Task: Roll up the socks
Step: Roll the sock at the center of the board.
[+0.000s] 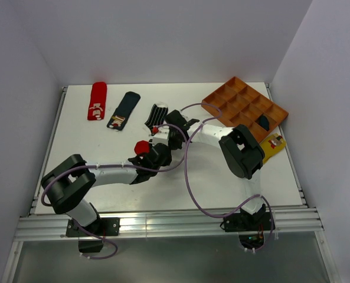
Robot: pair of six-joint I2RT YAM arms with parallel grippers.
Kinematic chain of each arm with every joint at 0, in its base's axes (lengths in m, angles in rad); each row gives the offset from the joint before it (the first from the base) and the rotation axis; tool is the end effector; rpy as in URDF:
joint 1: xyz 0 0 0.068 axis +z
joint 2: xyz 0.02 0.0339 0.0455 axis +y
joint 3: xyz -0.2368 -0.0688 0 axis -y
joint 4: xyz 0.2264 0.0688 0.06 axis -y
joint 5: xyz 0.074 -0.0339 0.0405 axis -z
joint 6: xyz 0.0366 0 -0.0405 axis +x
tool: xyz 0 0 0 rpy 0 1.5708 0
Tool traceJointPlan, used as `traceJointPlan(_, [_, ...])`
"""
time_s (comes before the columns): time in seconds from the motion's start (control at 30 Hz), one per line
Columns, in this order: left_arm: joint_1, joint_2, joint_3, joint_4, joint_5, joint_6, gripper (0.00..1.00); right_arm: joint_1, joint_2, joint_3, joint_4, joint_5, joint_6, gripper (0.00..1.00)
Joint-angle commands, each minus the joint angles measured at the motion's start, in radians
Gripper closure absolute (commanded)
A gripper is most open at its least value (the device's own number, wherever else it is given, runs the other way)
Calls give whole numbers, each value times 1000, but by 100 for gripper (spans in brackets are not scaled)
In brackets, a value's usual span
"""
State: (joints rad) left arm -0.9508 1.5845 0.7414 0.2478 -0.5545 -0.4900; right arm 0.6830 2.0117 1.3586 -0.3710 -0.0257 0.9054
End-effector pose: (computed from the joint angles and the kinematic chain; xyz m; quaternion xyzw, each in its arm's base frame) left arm 0.1933 -0.2376 0.1622 0.0692 0.8565 -0.1156 0.4983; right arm 0.3057 0.2499 0.1433 0.1034 0.9572 0.2012 0.1804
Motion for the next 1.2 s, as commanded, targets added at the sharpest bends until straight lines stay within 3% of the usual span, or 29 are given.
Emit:
traceJointPlan(0.0, [-6,38,45,39,-47,48,51,6,39,16,-49,30,-17,100])
traceJointPlan(0.67, [-42,164,125,-67,-85,31,54,6,42,19,-45,-5,-11,100])
traceJointPlan(0.9, [-51,101,115,-70,-159,34,53,6,45,14,-40,-8,-11,100])
traceJointPlan(1.17, [-54,48,107,-32,-93,59,54,4,45,17,-43,-8,-14,100])
